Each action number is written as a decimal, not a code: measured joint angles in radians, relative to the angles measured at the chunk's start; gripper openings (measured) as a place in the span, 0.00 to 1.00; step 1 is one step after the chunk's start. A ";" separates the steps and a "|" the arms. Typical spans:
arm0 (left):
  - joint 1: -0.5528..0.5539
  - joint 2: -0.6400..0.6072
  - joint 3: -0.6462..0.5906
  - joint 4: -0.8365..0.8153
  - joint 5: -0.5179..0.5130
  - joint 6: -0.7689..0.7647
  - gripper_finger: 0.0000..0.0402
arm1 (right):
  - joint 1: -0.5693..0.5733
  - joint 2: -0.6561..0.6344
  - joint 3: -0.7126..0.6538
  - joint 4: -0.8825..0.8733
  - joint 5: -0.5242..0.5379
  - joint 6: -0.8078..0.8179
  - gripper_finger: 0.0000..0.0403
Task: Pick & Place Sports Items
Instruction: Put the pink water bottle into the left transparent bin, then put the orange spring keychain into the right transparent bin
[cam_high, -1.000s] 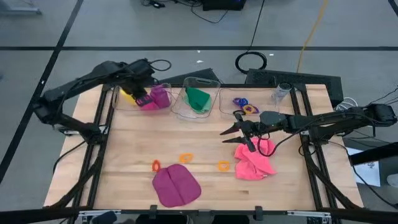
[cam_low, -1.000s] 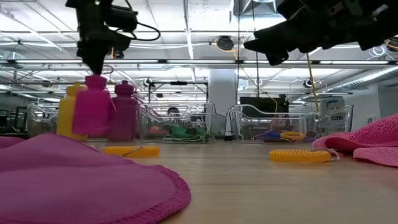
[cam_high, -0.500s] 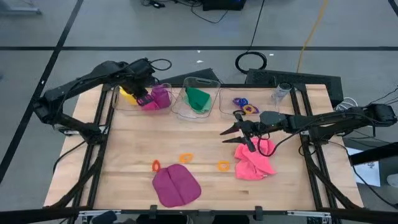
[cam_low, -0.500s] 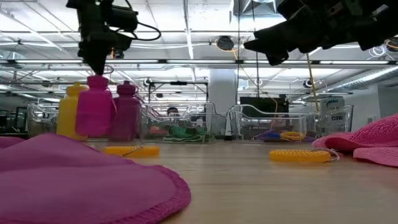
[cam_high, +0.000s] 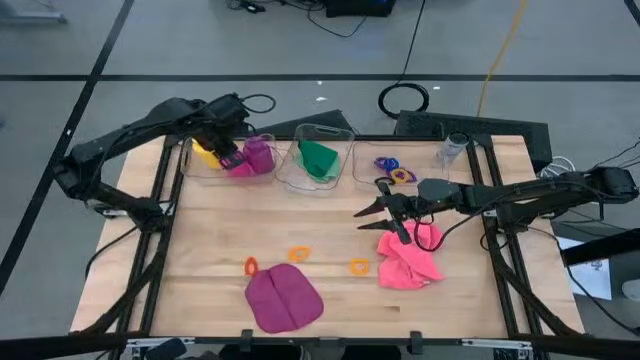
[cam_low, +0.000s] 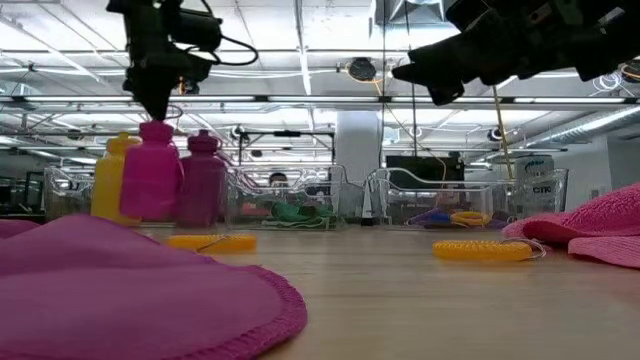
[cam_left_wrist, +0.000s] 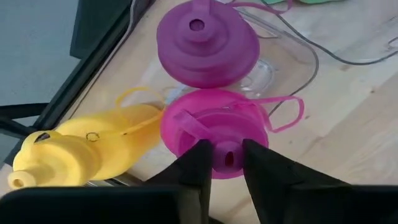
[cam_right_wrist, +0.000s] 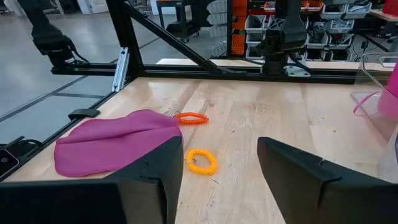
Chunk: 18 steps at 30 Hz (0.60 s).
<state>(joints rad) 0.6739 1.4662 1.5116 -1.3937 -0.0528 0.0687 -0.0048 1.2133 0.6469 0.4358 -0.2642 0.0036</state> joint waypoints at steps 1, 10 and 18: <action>0.000 0.000 0.000 0.000 0.000 -0.001 0.18 | 0.000 0.000 0.000 0.000 0.000 0.000 0.36; 0.000 0.000 0.000 0.000 -0.001 -0.002 0.34 | 0.000 0.000 0.000 0.000 0.000 0.000 0.36; 0.000 0.000 0.000 0.000 -0.001 0.014 0.43 | 0.000 0.000 0.000 0.000 0.000 0.000 0.36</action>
<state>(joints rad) 0.6739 1.4662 1.5117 -1.3937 -0.0535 0.0822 -0.0044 1.2133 0.6468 0.4361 -0.2642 0.0036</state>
